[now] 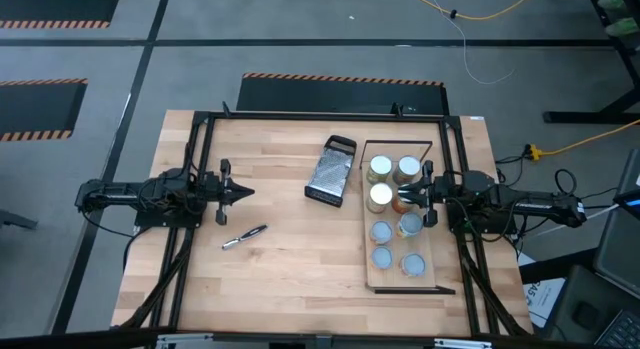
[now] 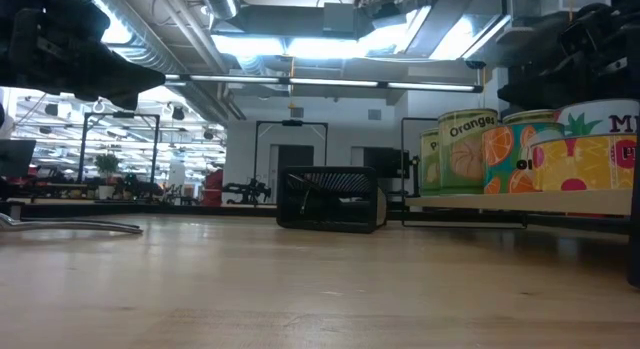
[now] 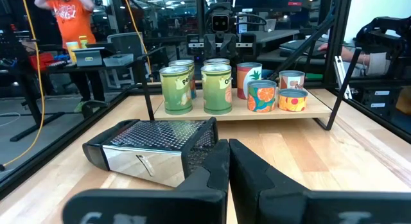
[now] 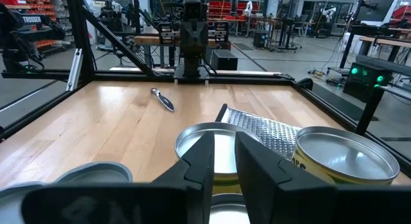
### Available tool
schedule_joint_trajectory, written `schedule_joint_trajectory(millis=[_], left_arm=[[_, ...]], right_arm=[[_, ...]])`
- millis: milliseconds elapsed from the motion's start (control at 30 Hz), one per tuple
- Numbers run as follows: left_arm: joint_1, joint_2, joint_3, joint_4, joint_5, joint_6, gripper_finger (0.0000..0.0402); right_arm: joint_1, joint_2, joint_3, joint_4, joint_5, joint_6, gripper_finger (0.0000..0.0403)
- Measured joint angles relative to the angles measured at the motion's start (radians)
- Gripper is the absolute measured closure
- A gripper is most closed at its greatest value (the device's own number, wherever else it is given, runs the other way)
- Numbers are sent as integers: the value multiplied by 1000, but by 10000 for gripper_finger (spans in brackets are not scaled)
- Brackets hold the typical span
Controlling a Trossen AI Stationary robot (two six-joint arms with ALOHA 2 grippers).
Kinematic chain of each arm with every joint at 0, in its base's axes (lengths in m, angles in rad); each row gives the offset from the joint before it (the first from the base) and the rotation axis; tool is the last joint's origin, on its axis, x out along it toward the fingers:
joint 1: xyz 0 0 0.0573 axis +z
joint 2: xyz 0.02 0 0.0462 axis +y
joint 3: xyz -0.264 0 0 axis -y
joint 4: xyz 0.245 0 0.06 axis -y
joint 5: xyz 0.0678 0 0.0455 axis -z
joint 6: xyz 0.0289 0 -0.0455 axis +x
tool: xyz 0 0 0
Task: Pick and place cans onto a shelf
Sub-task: Return to Home Position
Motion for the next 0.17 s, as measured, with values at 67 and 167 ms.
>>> schedule_joint_trajectory(millis=[67, 167], left_arm=[[0, 0, 0, 0, 0, 0, 401], [0, 0, 0, 0, 0, 0, 401]], right_arm=[[0, 0, 0, 0, 0, 0, 336], [0, 0, 0, 0, 0, 0, 336]])
